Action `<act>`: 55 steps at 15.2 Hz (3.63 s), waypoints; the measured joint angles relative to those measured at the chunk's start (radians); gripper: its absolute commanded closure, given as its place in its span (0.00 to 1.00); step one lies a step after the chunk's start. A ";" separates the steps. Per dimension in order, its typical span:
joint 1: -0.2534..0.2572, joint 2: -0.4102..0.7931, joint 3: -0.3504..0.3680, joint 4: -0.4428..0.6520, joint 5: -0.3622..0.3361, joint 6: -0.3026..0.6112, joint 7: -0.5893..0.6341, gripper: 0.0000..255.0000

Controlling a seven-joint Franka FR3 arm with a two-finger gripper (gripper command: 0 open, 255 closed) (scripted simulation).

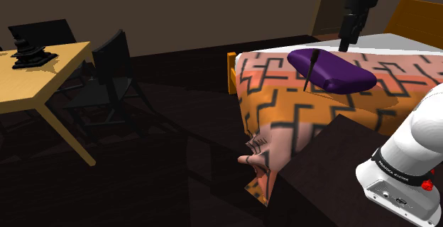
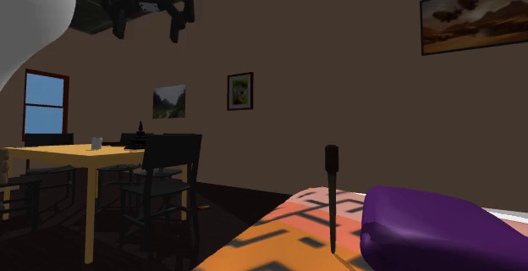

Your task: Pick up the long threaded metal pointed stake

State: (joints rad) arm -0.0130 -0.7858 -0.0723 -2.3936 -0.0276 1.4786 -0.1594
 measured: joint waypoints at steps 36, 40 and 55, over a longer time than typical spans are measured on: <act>-0.165 1.021 -0.452 0.461 0.258 0.730 -0.632 0.00; -0.231 1.154 -0.435 0.586 0.353 0.734 -0.702 0.00; -0.261 1.232 -0.410 0.584 0.411 0.807 -0.748 1.00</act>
State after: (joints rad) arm -0.2742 0.4458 -0.4820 -1.8092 0.3835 2.2858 -0.9073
